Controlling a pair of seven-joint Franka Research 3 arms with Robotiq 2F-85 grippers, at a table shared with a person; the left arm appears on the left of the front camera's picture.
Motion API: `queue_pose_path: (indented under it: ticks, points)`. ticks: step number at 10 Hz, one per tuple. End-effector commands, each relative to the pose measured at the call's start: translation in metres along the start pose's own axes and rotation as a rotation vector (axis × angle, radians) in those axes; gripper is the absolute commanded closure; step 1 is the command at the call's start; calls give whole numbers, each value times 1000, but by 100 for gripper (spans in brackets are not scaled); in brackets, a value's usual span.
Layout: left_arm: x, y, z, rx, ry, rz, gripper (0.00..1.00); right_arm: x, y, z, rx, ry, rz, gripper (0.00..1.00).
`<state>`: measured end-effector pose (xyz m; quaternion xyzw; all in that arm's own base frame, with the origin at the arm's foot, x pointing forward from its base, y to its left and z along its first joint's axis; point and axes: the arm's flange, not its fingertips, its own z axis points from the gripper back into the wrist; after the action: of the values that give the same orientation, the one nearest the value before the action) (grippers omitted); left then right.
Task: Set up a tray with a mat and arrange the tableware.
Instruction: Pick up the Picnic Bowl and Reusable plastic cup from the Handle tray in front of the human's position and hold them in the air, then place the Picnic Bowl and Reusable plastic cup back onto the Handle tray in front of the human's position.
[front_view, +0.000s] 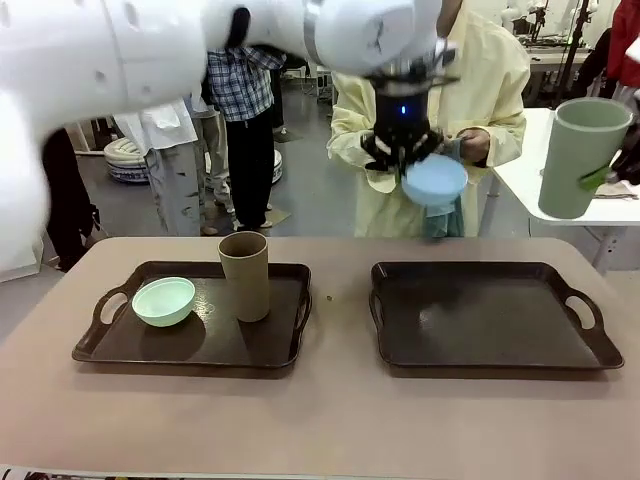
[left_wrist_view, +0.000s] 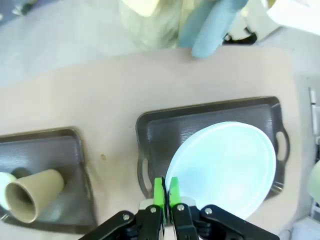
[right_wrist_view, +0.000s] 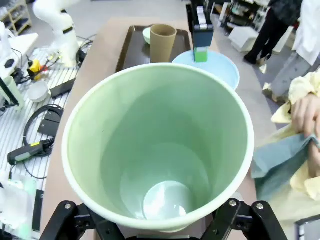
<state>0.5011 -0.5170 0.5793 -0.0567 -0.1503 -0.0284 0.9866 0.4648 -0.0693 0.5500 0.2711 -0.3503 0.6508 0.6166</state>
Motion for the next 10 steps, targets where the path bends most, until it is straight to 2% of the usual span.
queue_pose_path:
  ticks: [1, 2, 3, 10]
  points:
    - [-22, 12, 6, 3, -31, 39, 100, 3, 5, -11, 16, 29, -21, 70]
    - [-19, 16, 4, -8, -7, 39, 100, -5, -6, -13, 40, 22, -33, 70]
    - [-5, 2, 20, -7, -18, 3, 100, 13, 6, 4, -2, 15, 5, 70]
    - [-5, 2, 20, -7, -18, 3, 100, 13, 6, 4, -2, 15, 5, 70]
